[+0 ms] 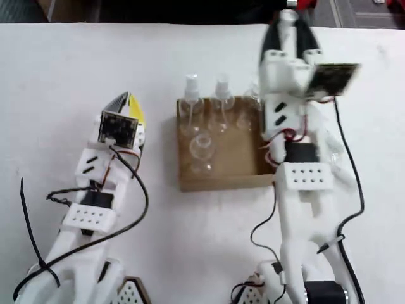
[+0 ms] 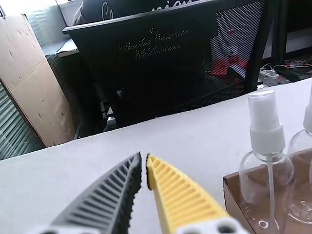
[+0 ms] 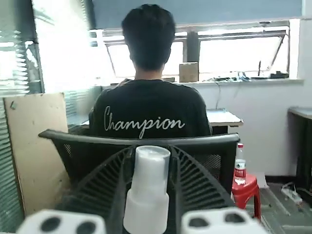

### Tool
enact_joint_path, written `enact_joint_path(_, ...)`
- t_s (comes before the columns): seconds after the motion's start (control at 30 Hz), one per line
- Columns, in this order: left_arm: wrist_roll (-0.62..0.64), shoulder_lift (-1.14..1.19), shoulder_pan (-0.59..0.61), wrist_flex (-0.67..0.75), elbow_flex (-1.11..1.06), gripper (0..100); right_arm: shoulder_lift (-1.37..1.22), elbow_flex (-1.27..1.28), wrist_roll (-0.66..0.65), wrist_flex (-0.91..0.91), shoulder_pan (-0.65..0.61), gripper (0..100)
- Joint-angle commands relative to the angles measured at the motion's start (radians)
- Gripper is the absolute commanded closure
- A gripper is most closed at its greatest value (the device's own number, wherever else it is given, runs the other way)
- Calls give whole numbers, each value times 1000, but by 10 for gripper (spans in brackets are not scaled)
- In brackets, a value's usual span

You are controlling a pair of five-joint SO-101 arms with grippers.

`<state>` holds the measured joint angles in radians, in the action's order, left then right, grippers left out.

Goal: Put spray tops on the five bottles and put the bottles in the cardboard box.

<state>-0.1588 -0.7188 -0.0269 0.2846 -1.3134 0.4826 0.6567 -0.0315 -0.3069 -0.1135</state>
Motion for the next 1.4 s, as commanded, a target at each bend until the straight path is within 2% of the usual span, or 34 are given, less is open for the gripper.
enact_joint_path(0.0,-9,-2,-12,26,14,976,4,-29,-78,-27,-36,982)
enact_joint_path(0.43,-9,-2,-10,26,14,976,-1,-44,-89,-22,-10,982)
enact_joint_path(0.73,-9,-2,-10,26,14,976,-156,-127,-81,-28,28,982)
enact_joint_path(1.37,-9,-2,-10,26,14,976,-82,-132,-89,-13,8,982)
